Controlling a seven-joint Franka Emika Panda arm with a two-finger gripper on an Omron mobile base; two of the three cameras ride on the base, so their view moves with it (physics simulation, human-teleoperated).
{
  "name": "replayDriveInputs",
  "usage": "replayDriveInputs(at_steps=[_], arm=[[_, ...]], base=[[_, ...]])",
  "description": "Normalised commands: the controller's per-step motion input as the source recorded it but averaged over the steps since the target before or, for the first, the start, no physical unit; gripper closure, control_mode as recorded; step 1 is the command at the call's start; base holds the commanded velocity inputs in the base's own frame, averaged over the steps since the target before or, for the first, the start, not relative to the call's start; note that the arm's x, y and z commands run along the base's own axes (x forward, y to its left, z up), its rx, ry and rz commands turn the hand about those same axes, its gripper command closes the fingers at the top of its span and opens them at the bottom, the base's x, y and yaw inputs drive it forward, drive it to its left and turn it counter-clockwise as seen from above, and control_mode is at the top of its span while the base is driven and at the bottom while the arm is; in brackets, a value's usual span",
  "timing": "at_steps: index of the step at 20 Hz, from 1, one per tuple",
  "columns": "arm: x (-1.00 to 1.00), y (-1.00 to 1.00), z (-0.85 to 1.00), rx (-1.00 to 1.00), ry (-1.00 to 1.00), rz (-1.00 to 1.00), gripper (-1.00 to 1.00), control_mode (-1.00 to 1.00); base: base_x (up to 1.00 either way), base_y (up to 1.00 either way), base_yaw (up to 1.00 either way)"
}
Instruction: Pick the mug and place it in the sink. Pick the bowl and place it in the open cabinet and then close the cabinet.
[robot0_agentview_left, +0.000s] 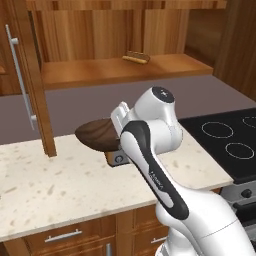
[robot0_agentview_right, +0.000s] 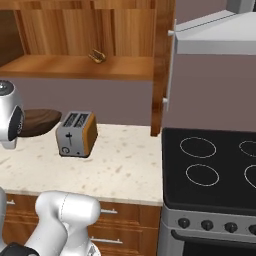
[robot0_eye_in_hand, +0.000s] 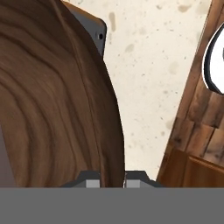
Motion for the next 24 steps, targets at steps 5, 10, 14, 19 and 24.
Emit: replayDriveInputs(at_steps=[5, 10, 14, 19, 24], arm=[[0.00, -0.05, 0.06, 0.00, -0.02, -0.01, 1.00, -1.00], [-0.08, -0.05, 0.43, 0.00, -0.12, 0.00, 1.00, -1.00], [0.00, 0.00, 0.64, 0.00, -0.14, 0.00, 1.00, -1.00], [0.00, -0.09, 0.63, 0.00, -0.10, 0.00, 1.00, -1.00], [0.00, -0.12, 0.58, 0.00, -0.16, 0.00, 1.00, -1.00]], base=[[0.03, -0.09, -0.03], [0.00, 0.00, 0.00], [0.00, 0.00, 0.00], [0.00, 0.00, 0.00], [0.00, 0.00, 0.00]])
